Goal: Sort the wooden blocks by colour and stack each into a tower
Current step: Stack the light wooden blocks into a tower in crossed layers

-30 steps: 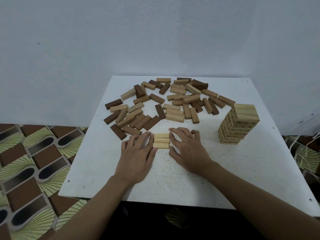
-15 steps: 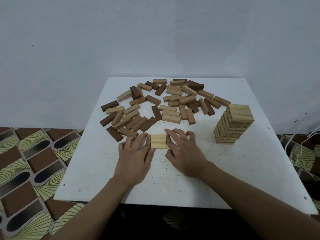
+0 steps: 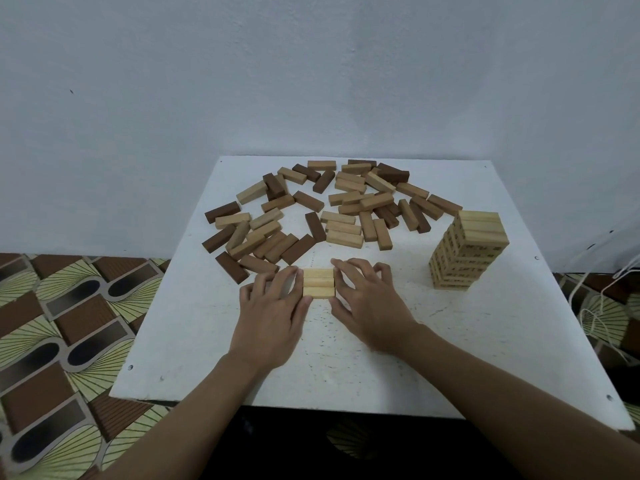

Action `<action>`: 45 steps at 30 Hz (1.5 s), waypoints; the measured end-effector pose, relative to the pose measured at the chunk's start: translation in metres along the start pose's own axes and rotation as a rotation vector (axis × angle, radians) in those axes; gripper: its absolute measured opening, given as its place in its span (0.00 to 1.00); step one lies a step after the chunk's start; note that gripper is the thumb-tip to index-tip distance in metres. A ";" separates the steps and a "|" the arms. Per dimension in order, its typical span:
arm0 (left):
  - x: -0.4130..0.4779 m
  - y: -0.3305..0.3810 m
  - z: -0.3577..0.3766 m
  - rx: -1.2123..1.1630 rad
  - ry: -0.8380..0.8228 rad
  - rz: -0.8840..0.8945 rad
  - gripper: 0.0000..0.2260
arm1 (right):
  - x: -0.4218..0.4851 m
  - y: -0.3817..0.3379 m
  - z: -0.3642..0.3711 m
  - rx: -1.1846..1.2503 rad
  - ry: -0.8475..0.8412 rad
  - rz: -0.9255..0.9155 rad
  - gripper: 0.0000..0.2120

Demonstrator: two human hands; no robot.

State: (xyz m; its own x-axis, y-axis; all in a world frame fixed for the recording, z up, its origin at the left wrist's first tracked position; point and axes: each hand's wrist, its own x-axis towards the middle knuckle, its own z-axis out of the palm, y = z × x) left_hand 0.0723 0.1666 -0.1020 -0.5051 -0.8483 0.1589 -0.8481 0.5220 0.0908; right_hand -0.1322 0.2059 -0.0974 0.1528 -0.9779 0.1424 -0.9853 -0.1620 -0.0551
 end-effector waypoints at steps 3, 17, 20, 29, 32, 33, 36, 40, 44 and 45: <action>-0.001 -0.001 0.001 -0.002 0.000 -0.001 0.25 | 0.000 0.001 0.001 -0.005 0.020 -0.005 0.28; 0.001 -0.003 0.002 -0.030 -0.012 -0.004 0.25 | 0.002 0.005 0.009 0.051 0.074 0.008 0.27; 0.000 -0.003 0.002 -0.030 -0.005 0.001 0.25 | 0.003 0.007 0.009 0.086 0.096 0.012 0.27; -0.001 0.000 0.002 -0.015 0.024 0.017 0.25 | 0.002 0.004 0.008 0.066 0.110 -0.001 0.28; -0.001 -0.001 0.002 -0.006 0.021 0.016 0.25 | 0.001 0.003 0.008 0.062 0.099 0.002 0.28; -0.001 -0.001 0.002 -0.005 0.021 0.018 0.25 | 0.001 0.003 0.008 0.065 0.095 0.003 0.28; 0.000 -0.001 0.003 -0.012 0.017 0.019 0.26 | 0.001 0.003 0.007 0.073 0.092 0.007 0.28; -0.001 -0.002 0.002 -0.030 -0.001 0.014 0.26 | 0.001 0.003 0.006 0.092 0.086 0.002 0.27; 0.000 -0.003 -0.001 -0.180 0.055 -0.006 0.23 | 0.000 0.005 0.007 0.164 0.123 0.005 0.28; 0.000 -0.004 -0.002 -0.269 0.088 -0.020 0.23 | 0.000 0.005 0.007 0.194 0.132 0.007 0.29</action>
State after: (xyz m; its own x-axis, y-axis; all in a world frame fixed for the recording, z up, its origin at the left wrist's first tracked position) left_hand 0.0760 0.1646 -0.1001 -0.4627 -0.8539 0.2383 -0.7790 0.5199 0.3505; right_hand -0.1368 0.2037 -0.1044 0.1220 -0.9555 0.2685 -0.9510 -0.1899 -0.2439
